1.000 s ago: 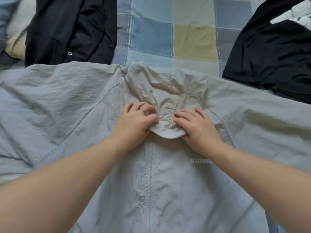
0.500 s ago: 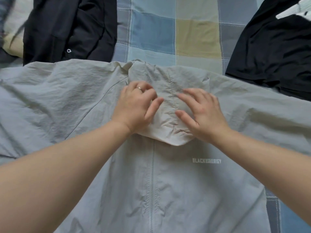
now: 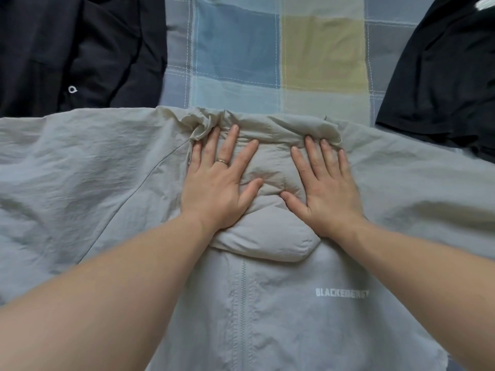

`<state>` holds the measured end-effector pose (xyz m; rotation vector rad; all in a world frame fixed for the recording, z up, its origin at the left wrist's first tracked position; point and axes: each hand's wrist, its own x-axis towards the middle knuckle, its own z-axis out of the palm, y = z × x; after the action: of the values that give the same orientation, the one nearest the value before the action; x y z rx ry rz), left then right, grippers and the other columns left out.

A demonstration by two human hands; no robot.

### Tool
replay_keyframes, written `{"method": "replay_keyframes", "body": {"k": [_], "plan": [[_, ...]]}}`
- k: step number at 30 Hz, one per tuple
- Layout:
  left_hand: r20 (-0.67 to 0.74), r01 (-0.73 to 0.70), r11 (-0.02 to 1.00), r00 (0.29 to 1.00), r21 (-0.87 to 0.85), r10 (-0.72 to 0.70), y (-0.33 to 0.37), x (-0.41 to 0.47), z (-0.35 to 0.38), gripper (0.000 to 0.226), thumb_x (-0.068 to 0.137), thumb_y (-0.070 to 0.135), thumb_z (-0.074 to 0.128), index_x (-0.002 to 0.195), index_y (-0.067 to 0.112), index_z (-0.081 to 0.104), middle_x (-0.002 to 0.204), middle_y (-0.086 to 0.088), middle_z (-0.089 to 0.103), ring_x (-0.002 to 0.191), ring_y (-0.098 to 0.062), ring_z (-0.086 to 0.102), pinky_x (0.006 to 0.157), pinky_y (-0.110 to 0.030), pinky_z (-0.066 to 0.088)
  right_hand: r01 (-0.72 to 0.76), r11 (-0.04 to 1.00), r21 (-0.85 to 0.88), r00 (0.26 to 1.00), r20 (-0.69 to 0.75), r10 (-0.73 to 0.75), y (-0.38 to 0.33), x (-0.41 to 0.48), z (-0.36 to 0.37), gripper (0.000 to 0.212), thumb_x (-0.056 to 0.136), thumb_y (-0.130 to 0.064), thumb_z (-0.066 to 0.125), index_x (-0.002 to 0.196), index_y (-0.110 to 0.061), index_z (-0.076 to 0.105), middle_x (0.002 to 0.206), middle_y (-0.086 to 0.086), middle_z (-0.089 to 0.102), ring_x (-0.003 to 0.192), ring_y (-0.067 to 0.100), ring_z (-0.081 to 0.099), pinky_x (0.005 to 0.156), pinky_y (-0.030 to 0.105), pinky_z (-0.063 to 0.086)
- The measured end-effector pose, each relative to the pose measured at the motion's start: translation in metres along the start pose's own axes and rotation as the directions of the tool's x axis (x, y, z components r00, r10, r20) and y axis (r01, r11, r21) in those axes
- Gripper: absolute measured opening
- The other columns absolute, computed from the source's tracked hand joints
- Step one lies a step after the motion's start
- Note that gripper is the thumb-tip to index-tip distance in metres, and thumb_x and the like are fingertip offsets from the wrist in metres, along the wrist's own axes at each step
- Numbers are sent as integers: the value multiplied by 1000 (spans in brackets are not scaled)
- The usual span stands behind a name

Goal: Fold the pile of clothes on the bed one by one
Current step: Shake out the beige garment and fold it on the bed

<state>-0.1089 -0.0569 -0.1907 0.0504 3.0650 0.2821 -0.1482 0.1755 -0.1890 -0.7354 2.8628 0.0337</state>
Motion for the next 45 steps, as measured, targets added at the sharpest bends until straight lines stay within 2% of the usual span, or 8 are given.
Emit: {"method": "replay_keyframes", "body": {"k": [8, 12, 15, 21, 32, 36, 40, 45], "plan": [[67, 8, 1000, 998, -7, -7, 0, 5, -7, 70, 94, 70, 28, 158, 41, 22, 170, 1, 4, 156, -28, 3, 123, -53, 4, -22, 1000, 9, 995, 100, 21, -2, 4, -10, 89, 90, -75, 15, 162, -25, 3, 170, 6, -6, 156, 29, -5, 125, 53, -4], [38, -54, 987, 997, -149, 60, 7, -13, -22, 72, 95, 68, 27, 160, 36, 20, 170, 0, 2, 156, -25, -3, 124, -52, -5, 6, 985, 172, 992, 125, -28, -1, -5, -27, 91, 87, -81, 18, 160, -34, -7, 168, 0, -15, 155, 21, -17, 122, 50, -15], [58, -166, 982, 983, -95, 172, 8, -46, -19, 71, 96, 68, 29, 159, 37, 22, 170, -1, 9, 156, -28, 4, 124, -57, 6, 96, 969, 228, 989, 87, -119, -11, -28, -27, 90, 89, -79, 26, 161, -32, 1, 169, 1, -7, 156, 23, -10, 124, 48, -9], [37, -224, 974, 974, 32, 223, 0, -52, 3, 70, 95, 69, 32, 158, 40, 24, 168, -2, 16, 155, -29, 12, 121, -62, 9, 146, 986, 76, 989, 23, -148, -20, -41, 1, 86, 91, -69, 38, 160, -20, 25, 167, 15, 14, 155, 34, 12, 123, 57, 11], [29, -203, 979, 979, 27, 203, 1, -50, 4, 71, 93, 70, 30, 158, 40, 25, 169, -3, 14, 155, -29, 12, 121, -63, 7, 154, 985, 73, 988, 19, -156, -18, -32, 3, 84, 91, -69, 34, 160, -24, 18, 168, 14, 10, 156, 33, 8, 124, 56, 6], [54, -190, 982, 981, 17, 189, 4, -52, 2, 72, 92, 70, 30, 158, 40, 25, 169, -1, 12, 156, -28, 10, 122, -61, 4, 133, 989, 66, 987, 80, -138, -20, -33, 2, 84, 91, -71, 28, 159, -28, 5, 169, 11, 4, 156, 31, 2, 125, 54, 2], [113, -174, 985, 979, 11, 172, 3, -50, -2, 72, 93, 70, 24, 159, 41, 19, 170, 0, 8, 156, -26, 5, 123, -58, -1, 101, 993, 61, 967, 230, -112, -21, -27, -9, 85, 89, -76, 17, 155, -35, -16, 168, 3, -18, 154, 24, -18, 123, 51, -10], [172, -128, 992, 977, -22, 130, 9, -52, -17, 74, 92, 72, 20, 159, 40, 18, 170, 2, 4, 156, -23, -2, 122, -56, -8, 3, 986, 164, 938, 343, -60, -22, -23, -37, 88, 91, -73, 36, 158, -39, -10, 167, -7, -22, 153, 16, -21, 123, 48, -12]]}}
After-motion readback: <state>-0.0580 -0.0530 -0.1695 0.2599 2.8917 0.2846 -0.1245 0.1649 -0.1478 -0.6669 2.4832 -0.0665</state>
